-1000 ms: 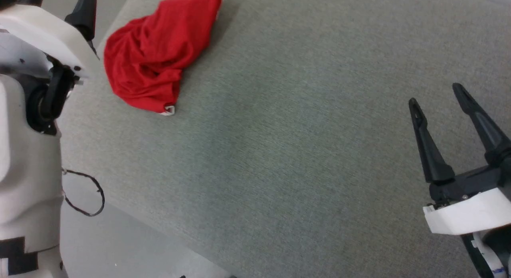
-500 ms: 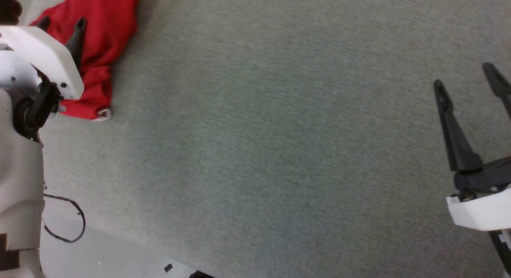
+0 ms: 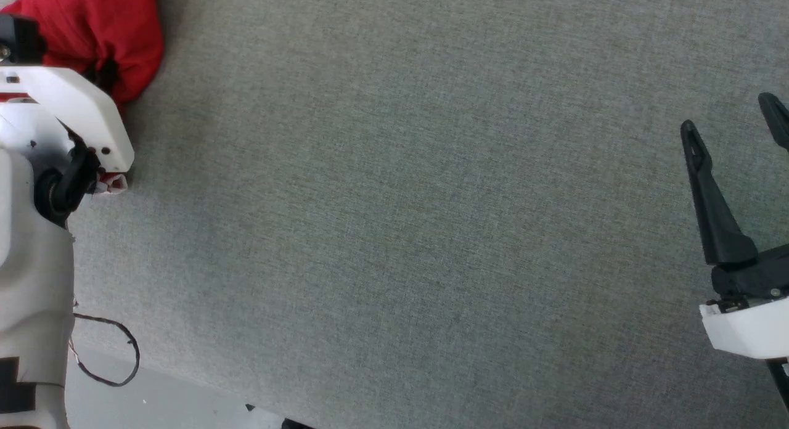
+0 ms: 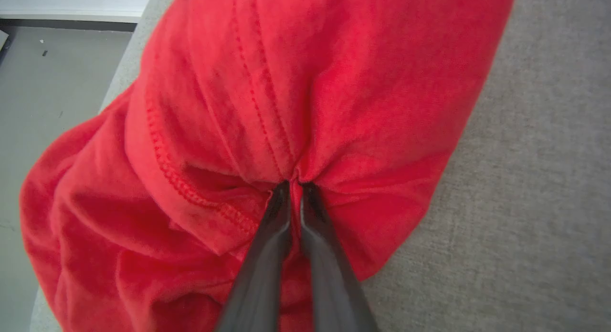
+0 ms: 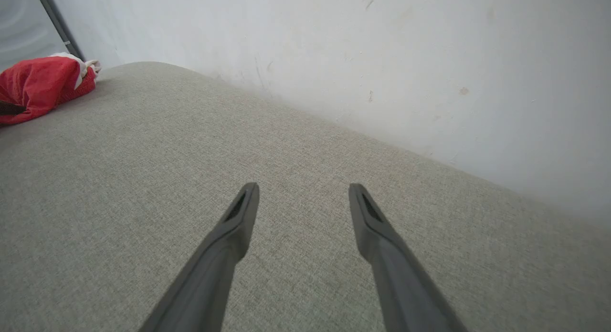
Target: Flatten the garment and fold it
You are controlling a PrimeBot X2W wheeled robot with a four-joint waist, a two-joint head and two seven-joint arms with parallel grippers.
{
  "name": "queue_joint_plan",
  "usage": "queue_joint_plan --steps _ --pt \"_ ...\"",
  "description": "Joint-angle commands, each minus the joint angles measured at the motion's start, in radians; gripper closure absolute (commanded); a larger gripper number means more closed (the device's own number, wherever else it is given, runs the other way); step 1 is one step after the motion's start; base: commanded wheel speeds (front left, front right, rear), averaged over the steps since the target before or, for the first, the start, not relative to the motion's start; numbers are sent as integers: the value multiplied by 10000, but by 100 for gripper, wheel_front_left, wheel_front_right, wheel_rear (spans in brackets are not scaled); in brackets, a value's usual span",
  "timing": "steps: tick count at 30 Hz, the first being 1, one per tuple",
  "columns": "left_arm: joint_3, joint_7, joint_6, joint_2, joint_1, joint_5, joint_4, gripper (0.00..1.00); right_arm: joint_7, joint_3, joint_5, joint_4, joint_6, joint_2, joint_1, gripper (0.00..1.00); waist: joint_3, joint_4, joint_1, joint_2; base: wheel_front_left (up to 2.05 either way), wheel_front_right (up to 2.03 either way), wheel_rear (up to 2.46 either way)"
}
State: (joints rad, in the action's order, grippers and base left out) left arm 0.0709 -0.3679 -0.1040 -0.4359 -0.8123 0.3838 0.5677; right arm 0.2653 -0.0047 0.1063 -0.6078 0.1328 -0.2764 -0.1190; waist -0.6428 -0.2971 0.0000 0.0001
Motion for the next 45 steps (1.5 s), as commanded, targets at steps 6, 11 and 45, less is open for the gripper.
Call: queue_joint_plan --steps 6,11,45 --pt "-110 643 82 -367 -201 -97 293 100 -295 283 153 322 -21 242 -355 0 439 206 0 -1 0 0 0" --pt "-383 891 105 -765 -331 35 68 100 -716 418 194 840 -21 643 -413 0 1096 523 0 -1 0 0 0" --pt "946 -2115 669 842 -3257 1703 -4290 100 -2854 -167 716 3391 -21 2259 666 0 5479 2488 0 -1 0 0 0"
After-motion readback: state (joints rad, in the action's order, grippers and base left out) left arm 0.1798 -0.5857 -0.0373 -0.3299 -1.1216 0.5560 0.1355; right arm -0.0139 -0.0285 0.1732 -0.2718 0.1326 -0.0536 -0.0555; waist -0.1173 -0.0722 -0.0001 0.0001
